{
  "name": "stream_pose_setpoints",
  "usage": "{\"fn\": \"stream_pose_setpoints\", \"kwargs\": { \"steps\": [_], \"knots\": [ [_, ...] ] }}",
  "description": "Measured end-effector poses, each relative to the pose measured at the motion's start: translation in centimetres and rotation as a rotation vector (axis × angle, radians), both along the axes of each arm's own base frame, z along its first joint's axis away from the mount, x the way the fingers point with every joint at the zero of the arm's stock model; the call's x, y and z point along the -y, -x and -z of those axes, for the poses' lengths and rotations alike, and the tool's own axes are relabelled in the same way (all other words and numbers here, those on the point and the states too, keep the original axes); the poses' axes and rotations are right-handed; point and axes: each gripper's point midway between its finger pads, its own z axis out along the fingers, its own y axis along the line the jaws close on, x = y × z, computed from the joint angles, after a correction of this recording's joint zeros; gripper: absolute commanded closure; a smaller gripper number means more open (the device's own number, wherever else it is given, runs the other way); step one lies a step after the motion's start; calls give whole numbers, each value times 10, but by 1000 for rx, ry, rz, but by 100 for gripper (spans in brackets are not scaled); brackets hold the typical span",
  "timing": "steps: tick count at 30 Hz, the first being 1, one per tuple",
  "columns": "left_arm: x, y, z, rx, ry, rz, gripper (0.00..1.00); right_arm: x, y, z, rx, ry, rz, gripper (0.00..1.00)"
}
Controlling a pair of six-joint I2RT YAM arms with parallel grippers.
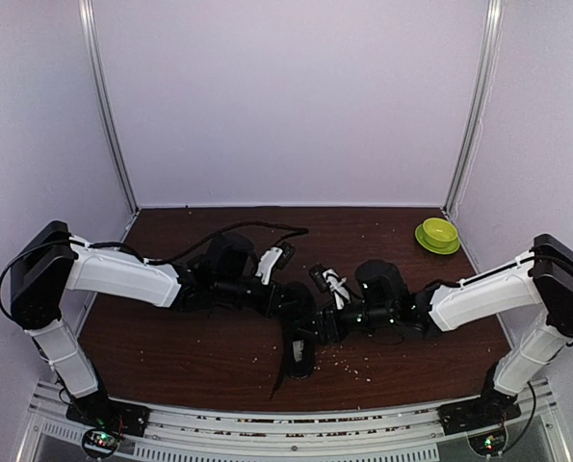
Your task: Tie the shoes
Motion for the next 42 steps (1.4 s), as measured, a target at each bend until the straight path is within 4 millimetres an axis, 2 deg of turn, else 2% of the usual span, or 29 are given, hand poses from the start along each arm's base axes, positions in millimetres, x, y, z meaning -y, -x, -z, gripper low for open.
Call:
{"fn": "stream_pose_setpoints", "kwargs": {
  "steps": [7,14,17,24,27,35,42],
  "knots": [
    [0,1,1,3,-5,6,100,0,-16,4,24,10,2,52],
    [-1,1,2,3,-10,8,100,-9,-27,2,63,22,-17,66],
    [-1,1,3,0,-17,9,100,-11,-27,5,67,34,-30,66],
    [-2,1,2,0,-18,8,100,-10,-25,10,55,41,-61,57],
    [-2,0,2,0,-18,6,100,-10,-23,9,46,32,-76,56],
    [-2,-1,0,5,-14,11,100,-11,-16,8,34,20,-126,70],
    [-2,0,1,2,-15,15,100,-9,-19,17,28,35,-133,82]
  ]
}}
